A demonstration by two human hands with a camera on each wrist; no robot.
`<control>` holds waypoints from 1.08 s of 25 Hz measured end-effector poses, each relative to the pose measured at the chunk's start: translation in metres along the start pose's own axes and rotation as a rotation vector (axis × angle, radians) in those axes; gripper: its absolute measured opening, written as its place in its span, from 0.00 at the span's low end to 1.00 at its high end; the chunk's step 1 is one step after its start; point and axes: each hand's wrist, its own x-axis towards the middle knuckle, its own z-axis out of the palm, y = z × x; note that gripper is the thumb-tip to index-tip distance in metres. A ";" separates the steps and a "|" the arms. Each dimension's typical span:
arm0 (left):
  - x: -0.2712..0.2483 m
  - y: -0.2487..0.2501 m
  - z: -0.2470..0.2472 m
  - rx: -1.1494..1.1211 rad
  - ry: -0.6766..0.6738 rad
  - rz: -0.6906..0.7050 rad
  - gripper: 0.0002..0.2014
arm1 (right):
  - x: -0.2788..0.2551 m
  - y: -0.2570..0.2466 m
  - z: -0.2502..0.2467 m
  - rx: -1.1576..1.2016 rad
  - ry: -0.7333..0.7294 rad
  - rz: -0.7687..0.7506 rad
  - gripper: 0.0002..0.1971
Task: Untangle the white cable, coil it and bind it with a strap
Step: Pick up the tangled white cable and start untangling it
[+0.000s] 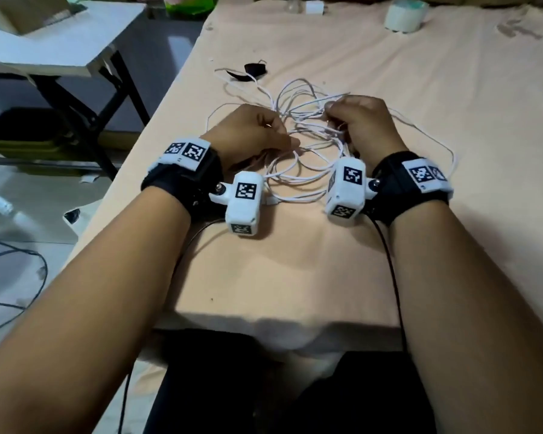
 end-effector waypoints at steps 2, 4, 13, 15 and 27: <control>0.001 0.002 0.001 0.042 -0.093 0.009 0.11 | 0.002 -0.002 0.002 -0.030 -0.031 -0.041 0.09; 0.000 0.003 0.002 0.050 -0.147 0.014 0.11 | 0.002 -0.003 0.005 -0.018 -0.031 -0.060 0.09; -0.016 0.017 -0.011 0.316 -0.488 0.035 0.08 | -0.002 -0.004 0.003 -0.018 0.006 -0.063 0.07; -0.022 0.022 -0.010 0.441 -0.513 0.039 0.12 | -0.002 -0.006 0.002 -0.005 0.014 -0.058 0.06; -0.032 0.035 -0.005 0.744 -0.422 0.021 0.20 | -0.004 -0.010 0.004 -0.075 0.023 -0.041 0.07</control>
